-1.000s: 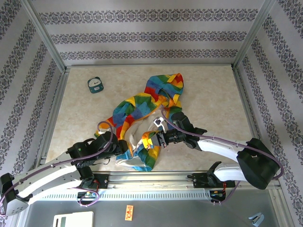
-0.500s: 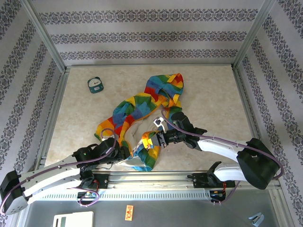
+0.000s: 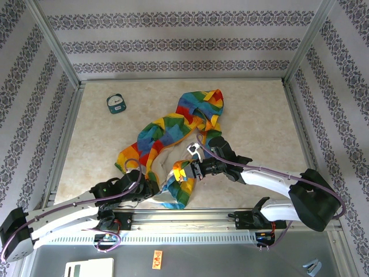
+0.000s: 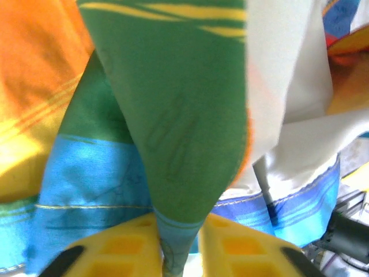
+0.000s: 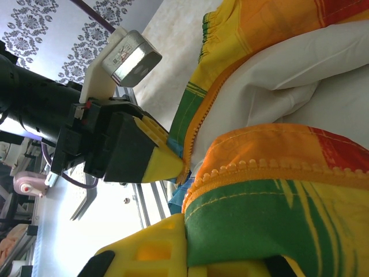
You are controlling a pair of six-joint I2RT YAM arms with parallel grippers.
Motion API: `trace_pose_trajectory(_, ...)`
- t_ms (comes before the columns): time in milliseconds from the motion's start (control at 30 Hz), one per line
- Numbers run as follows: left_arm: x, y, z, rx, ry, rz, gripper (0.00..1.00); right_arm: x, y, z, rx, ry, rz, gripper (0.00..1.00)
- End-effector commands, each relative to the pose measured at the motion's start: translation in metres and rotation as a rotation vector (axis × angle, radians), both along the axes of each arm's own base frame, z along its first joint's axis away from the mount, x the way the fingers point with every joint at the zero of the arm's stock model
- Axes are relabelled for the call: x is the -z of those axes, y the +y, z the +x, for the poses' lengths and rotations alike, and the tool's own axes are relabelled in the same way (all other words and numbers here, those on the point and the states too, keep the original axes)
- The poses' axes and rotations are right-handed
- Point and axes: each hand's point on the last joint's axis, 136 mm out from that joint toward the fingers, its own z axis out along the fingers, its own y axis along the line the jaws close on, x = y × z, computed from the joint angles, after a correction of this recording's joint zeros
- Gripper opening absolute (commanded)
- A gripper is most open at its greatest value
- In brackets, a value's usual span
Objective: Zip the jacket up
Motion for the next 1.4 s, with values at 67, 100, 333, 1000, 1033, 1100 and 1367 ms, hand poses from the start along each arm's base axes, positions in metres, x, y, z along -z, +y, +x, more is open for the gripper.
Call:
trace_pose_trajectory(67,-0.023,0.000,0.008,0.006,-0.105,-0.025,0.00,-0.017,0.000,0.000,-0.011,-0.056,0.031,0.00)
trace_pose_trajectory(100,-0.028,0.000,0.009,0.008,-0.126,-0.028,0.00,-0.020,-0.001,0.001,-0.008,-0.057,0.035,0.00)
trace_pose_trajectory(333,-0.064,0.001,0.020,0.034,-0.284,-0.052,0.00,-0.045,-0.011,0.010,0.011,-0.095,0.060,0.00)
trace_pose_trajectory(1000,-0.154,-0.025,0.041,0.149,-0.720,-0.168,0.00,-0.097,-0.025,0.008,-0.051,-0.181,0.107,0.00)
trace_pose_trajectory(1033,-0.157,-0.026,0.042,0.152,-0.742,-0.170,0.00,-0.099,-0.024,0.007,-0.057,-0.184,0.113,0.00)
trace_pose_trajectory(1100,-0.164,-0.027,0.042,0.162,-0.777,-0.176,0.00,-0.103,-0.024,0.005,-0.069,-0.190,0.122,0.00)
trace_pose_trajectory(1367,-0.183,-0.034,0.042,0.210,-0.891,-0.209,0.00,-0.112,-0.020,0.006,-0.089,-0.216,0.149,0.00)
